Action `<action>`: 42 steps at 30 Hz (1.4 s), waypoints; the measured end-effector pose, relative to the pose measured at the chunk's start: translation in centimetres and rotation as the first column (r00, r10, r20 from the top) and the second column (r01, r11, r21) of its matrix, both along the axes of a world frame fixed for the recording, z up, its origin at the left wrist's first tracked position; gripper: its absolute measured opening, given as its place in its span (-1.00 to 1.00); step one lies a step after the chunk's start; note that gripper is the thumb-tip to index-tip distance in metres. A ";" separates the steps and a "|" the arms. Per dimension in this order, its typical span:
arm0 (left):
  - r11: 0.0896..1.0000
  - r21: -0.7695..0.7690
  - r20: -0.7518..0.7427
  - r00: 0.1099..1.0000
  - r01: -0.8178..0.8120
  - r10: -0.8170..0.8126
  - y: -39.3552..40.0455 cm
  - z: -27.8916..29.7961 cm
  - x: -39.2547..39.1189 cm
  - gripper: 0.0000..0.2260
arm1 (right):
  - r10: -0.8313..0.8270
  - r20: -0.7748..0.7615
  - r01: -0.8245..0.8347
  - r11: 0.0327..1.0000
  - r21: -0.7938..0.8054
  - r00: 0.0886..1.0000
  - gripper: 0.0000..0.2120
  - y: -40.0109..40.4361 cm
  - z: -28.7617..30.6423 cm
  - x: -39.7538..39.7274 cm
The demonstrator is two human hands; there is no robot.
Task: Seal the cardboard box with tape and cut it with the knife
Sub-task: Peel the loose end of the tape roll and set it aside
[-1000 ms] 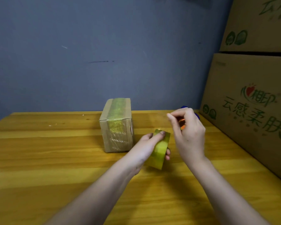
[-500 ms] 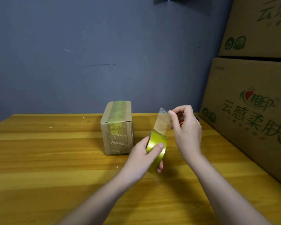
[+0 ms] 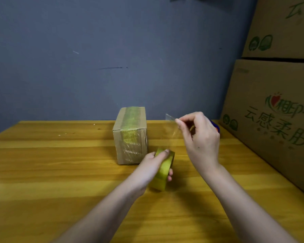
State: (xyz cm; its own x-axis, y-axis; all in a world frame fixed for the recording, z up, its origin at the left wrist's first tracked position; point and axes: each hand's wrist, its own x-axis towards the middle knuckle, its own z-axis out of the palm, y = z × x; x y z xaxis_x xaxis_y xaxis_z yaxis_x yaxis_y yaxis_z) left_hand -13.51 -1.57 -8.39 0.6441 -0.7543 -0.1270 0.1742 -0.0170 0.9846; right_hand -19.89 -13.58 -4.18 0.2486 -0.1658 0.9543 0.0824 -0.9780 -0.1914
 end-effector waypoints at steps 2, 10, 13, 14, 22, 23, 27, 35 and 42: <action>1.000 -0.016 -0.077 0.997 -0.008 0.007 0.0 0.1 -0.1 -0.78 | 0.026 0.012 -0.027 0.999 0.032 1.000 -0.81 0.2 0.0 0.2; 0.962 0.181 0.172 0.969 -0.206 0.176 -0.3 -0.8 -1.0 -0.39 | 0.219 -0.086 -0.196 0.956 0.218 0.972 -0.89 -0.1 0.8 0.9; 0.952 0.108 0.297 0.923 -0.286 0.243 0.4 -0.7 -1.1 -0.49 | 0.261 -0.109 -0.232 0.946 0.224 0.959 -0.90 -0.5 0.9 0.7; 0.947 0.087 0.399 0.882 -0.309 0.251 0.6 -0.7 -1.1 -0.48 | 0.278 -0.112 -0.246 0.940 0.236 0.954 -0.90 -0.5 0.9 0.7; 0.902 -0.360 0.495 0.770 -0.240 0.403 0.7 4.1 0.6 -0.88 | 0.321 -0.103 -0.284 0.920 0.270 0.941 -0.93 -0.6 1.3 0.4; 0.903 -0.360 0.486 0.780 -0.233 0.395 0.5 4.5 0.7 -0.95 | 0.313 -0.101 -0.278 0.924 0.264 0.944 -0.92 -0.6 1.4 0.3; 0.908 -0.355 0.481 0.790 -0.223 0.382 0.2 5.2 0.9 -0.90 | 0.305 -0.105 -0.267 0.924 0.274 0.947 -0.93 -0.6 1.5 0.1; 0.913 -0.322 0.542 0.741 -0.252 0.396 0.5 5.7 0.8 -0.91 | 0.385 -0.101 -0.319 0.862 0.393 0.917 -0.94 -0.1 1.7 -0.3; 0.926 -0.288 0.541 0.756 -0.245 0.369 0.7 6.2 1.3 -0.87 | 0.446 -0.144 -0.332 0.813 0.478 0.883 -0.91 0.0 2.0 -0.4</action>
State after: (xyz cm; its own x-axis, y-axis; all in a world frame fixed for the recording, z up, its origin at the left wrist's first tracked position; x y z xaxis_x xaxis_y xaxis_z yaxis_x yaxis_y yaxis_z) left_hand -12.23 -0.89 -2.23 0.7488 -0.4716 0.4657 -0.4620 0.1325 0.8769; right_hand -20.31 -13.55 -2.14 0.5901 -0.3814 0.7116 0.3344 -0.6868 -0.6454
